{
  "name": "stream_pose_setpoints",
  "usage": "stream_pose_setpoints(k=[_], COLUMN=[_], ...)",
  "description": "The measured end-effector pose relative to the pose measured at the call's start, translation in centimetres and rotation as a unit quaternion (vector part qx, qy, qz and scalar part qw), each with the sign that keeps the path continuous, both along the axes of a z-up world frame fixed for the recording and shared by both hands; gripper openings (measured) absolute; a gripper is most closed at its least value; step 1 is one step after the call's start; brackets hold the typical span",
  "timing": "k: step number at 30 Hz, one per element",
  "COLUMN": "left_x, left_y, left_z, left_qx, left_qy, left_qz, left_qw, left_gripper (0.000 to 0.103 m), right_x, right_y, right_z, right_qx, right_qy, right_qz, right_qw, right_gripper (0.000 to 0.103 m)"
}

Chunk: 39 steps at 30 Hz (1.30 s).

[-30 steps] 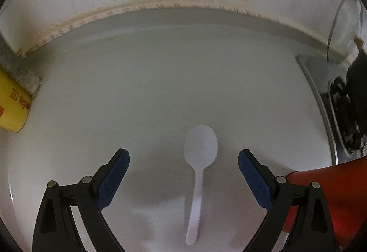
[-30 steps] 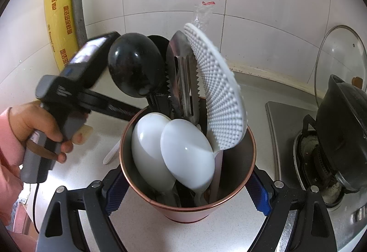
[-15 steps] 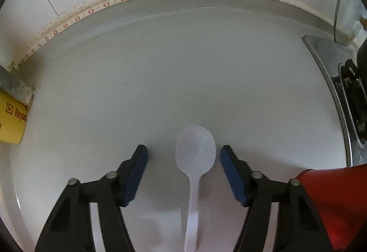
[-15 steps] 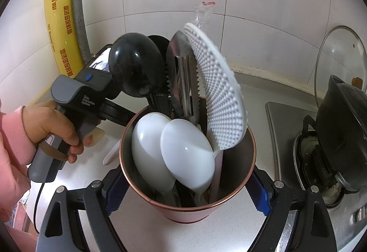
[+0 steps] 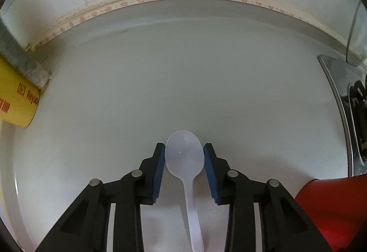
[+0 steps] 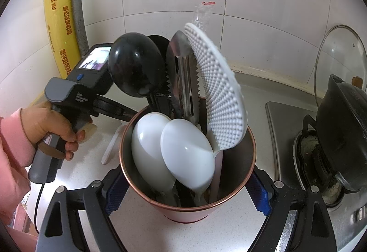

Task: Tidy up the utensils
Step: 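Lift the white plastic spoon off the counter with the left gripper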

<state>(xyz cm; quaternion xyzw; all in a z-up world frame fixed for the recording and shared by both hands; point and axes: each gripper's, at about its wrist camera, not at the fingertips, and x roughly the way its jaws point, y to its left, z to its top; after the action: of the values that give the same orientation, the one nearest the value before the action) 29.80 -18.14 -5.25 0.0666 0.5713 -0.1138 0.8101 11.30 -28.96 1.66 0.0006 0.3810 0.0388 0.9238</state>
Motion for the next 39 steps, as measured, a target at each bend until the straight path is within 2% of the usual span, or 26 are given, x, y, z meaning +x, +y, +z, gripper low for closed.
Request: stream_pose_setpoints(k=[6,10,19,23,30,32,39], left_x=[-1.1,-3.1,-5.2,-6.1,-9.2,-8.8,-10.1], left_y=[1.7,5.4,10.3,11.9,14.0,14.3,12.8], left_z=[0.0,0.2,0.3,1.2,5.8,6.6,12.7], left_qx=[-0.010,-0.032,-0.100,-0.116,-0.137,-0.141,-0.159], left_qy=[-0.007,-0.007,0.001,-0.014,-0.061,-0.076,-0.149], left_qz=[0.033,0.064,0.148,0.160,0.164,0.160,0.117], left_qw=[0.9994,0.9974,0.9839,0.9801,0.9749,0.9740,0.9689], left_gripper=[0.035,0.035,0.035,0.035,0.035,0.035,0.035], right_x=[0.0,0.1,0.0,0.0,0.0,0.0,0.0], right_y=[0.0,0.0,0.0,0.0,-0.1,0.0,0.0], right_z=[0.0,-0.1,-0.1,-0.1,0.0,-0.1,-0.1], right_qx=[0.000,0.000,0.000,0.000,0.000,0.000,0.000], right_qy=[0.000,0.000,0.000,0.000,0.000,0.000,0.000], right_qz=[0.000,0.000,0.001,0.000,0.001,0.001,0.001], right_qw=[1.000,1.000,1.000,1.000,1.000,1.000,1.000], right_gripper=[0.090,0.090,0.090,0.090,0.090,0.090,0.090])
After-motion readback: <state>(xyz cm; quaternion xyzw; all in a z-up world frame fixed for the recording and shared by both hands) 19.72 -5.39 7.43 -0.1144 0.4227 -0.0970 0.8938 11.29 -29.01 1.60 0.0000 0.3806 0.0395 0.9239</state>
